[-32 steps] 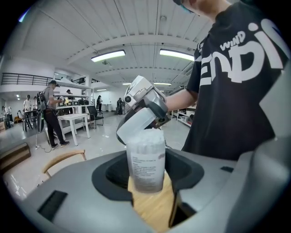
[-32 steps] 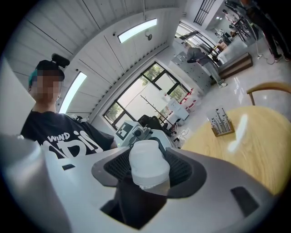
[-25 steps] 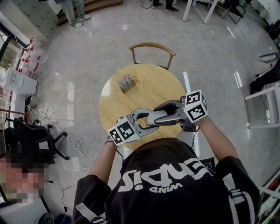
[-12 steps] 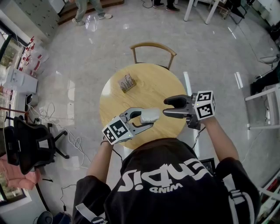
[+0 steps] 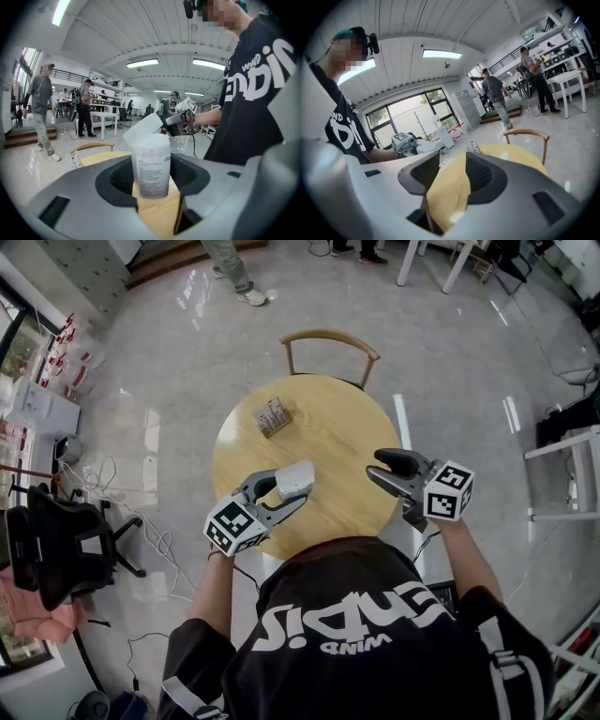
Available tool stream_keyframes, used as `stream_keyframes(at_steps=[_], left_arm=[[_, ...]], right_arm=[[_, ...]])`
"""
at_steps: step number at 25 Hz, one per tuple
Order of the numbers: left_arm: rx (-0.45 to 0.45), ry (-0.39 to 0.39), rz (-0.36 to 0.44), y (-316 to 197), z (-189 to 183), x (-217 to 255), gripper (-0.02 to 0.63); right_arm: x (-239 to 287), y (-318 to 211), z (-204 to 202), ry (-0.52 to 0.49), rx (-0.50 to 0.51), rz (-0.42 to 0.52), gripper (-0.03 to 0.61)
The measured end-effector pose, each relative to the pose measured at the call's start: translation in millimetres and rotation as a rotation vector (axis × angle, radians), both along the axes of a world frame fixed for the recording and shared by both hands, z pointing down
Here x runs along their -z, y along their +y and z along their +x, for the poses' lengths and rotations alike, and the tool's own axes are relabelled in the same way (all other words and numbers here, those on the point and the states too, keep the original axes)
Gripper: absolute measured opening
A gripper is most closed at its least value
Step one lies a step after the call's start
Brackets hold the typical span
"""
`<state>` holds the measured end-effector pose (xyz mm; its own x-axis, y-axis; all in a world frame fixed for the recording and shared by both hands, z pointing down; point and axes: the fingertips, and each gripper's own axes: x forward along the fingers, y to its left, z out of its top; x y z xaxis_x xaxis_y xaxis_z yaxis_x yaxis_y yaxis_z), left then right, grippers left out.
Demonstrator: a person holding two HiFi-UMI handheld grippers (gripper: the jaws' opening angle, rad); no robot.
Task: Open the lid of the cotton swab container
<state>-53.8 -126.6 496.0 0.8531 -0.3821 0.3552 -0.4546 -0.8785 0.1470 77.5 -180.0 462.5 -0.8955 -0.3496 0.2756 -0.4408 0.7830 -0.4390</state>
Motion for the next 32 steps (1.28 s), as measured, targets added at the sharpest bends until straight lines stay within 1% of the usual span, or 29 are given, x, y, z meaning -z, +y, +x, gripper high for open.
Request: stream_keyframes(at_steps=[5, 9, 12, 17, 21, 27, 32], left_arm=[[0.125, 0.025, 0.002, -5, -19, 1, 0.221], [0.236, 0.062, 0.007, -7, -32, 6, 0.221], [0.309, 0.081, 0.015, -7, -40, 8, 0.219], [0.429, 0.118, 0.039, -10, -53, 10, 0.219], [0.492, 0.138, 0.066, -13, -61, 11, 0.218], [0.549, 0.149, 0.095, -15, -69, 13, 0.217], [0.56, 0.159, 0.099, -15, -71, 14, 0.216]], right_arm=[[-5, 2, 16, 0.04, -0.132, 0.074, 0.1], [-6, 4, 26, 0.08, -0.201, 0.135, 0.036], [-4, 2, 32, 0.1, -0.256, 0.167, 0.012], [-7, -3, 41, 0.111, -0.354, 0.206, 0.002], [-9, -7, 41, 0.117, -0.41, 0.23, 0.002], [-9, -10, 40, 0.146, -0.457, 0.27, 0.002], [-10, -9, 38, 0.153, -0.458, 0.272, 0.002]])
